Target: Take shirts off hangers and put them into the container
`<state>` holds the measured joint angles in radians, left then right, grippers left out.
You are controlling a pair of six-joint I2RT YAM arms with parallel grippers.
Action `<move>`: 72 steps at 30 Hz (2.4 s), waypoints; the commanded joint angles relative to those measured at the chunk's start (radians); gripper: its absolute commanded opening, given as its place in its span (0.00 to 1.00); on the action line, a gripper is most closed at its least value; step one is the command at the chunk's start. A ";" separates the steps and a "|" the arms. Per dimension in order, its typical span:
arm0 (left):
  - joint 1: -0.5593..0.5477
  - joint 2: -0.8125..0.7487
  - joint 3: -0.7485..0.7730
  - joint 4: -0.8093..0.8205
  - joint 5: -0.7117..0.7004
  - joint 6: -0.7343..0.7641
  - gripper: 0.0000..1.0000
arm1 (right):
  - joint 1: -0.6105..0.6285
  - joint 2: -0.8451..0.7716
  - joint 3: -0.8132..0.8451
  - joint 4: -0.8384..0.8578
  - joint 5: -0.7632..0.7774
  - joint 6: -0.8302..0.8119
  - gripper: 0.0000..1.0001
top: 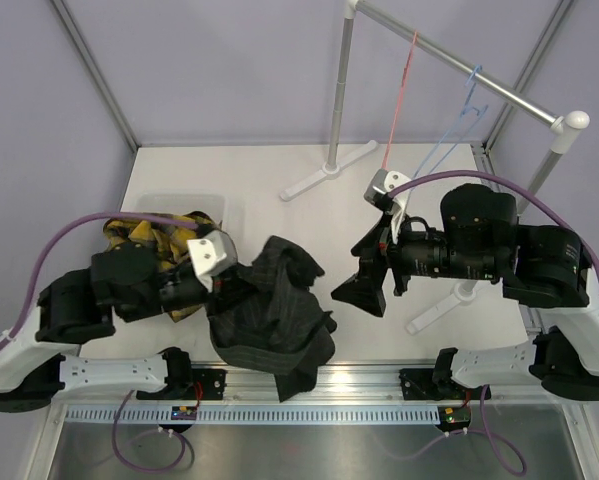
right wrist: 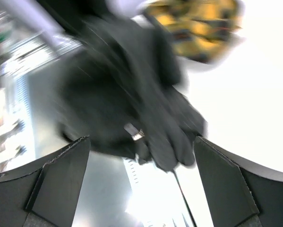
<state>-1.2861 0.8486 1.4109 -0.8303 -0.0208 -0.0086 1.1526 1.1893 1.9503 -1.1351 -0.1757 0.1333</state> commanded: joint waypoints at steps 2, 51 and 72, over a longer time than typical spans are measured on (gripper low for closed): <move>0.001 -0.077 0.042 0.043 -0.353 -0.050 0.00 | 0.007 -0.032 -0.083 -0.020 0.327 0.097 0.99; 0.930 0.414 0.674 0.180 -0.136 0.131 0.00 | 0.007 -0.326 -0.628 0.204 0.223 0.241 1.00; 1.203 0.278 0.418 0.121 -0.131 -0.005 0.00 | 0.007 -0.353 -0.671 0.230 0.209 0.232 0.99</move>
<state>-0.1406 1.1828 1.9453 -0.7544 -0.1978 0.0536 1.1530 0.8585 1.2839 -0.9447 0.0410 0.3695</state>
